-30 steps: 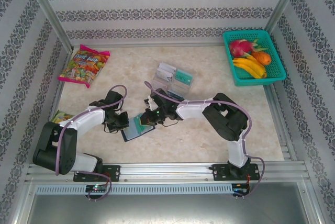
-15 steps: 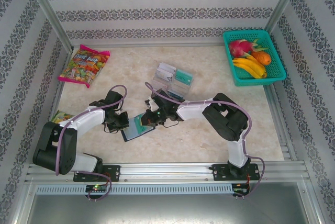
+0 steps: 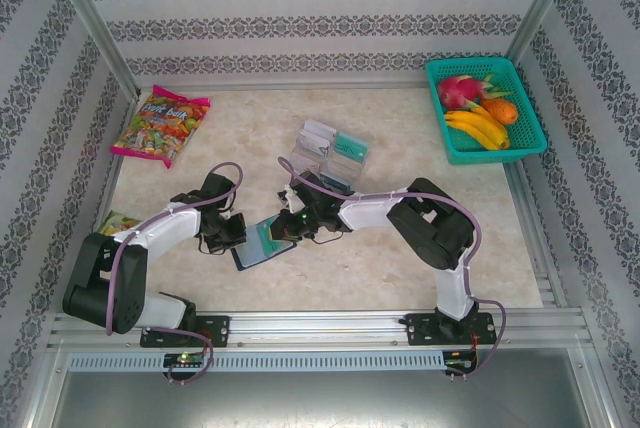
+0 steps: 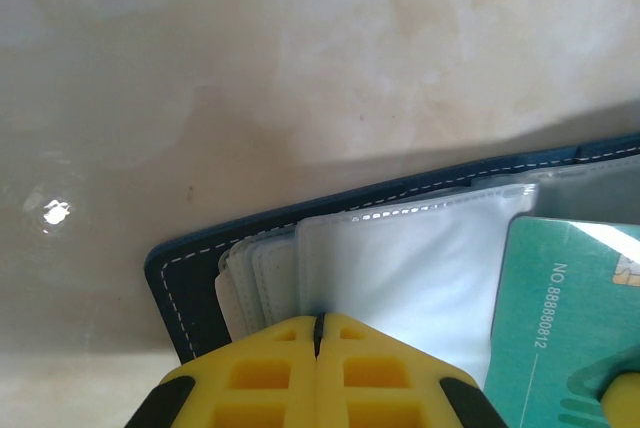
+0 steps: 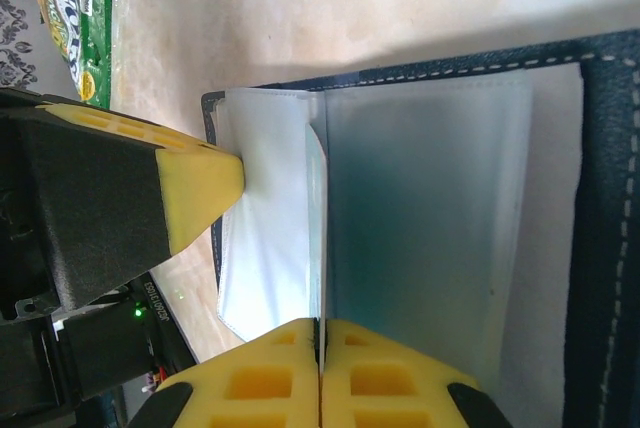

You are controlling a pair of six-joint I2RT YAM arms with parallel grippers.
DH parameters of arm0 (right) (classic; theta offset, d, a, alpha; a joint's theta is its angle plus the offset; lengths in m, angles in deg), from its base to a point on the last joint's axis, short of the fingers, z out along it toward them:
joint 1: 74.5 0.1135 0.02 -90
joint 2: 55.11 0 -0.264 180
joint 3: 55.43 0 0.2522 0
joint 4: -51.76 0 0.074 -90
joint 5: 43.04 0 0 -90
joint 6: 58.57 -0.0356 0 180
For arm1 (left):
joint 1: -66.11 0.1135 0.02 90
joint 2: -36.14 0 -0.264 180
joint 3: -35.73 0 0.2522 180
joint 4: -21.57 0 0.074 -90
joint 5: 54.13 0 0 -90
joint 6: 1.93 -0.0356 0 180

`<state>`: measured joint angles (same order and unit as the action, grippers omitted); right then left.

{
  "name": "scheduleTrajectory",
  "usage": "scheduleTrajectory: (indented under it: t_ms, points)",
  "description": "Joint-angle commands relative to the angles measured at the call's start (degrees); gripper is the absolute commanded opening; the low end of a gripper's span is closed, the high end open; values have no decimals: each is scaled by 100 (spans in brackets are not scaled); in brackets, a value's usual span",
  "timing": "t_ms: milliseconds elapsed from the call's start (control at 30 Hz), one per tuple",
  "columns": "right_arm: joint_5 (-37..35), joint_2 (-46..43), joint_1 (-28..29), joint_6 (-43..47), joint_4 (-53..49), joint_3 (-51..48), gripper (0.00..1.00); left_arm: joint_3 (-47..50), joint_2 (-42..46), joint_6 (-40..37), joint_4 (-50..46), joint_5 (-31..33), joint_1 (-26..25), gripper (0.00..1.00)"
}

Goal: Put the credit cards into the card holder

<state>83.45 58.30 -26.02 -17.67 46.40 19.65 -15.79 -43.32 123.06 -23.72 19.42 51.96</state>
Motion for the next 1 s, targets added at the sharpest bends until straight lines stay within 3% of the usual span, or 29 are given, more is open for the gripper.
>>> scheduleTrajectory:
  t_ms: [0, 633, 967]
  points:
    - [-77, -44, -27, 172, -115, -35, 6, 318, -355, -44, -497, 482, 10, 0]
    - [26, 524, -40, 92, 138, 201, 5, 300, -387, -62, -494, 475, 11, 0]
    - [-252, 174, 48, -49, 135, -127, 5, 299, -399, -62, -502, 460, 9, 0]
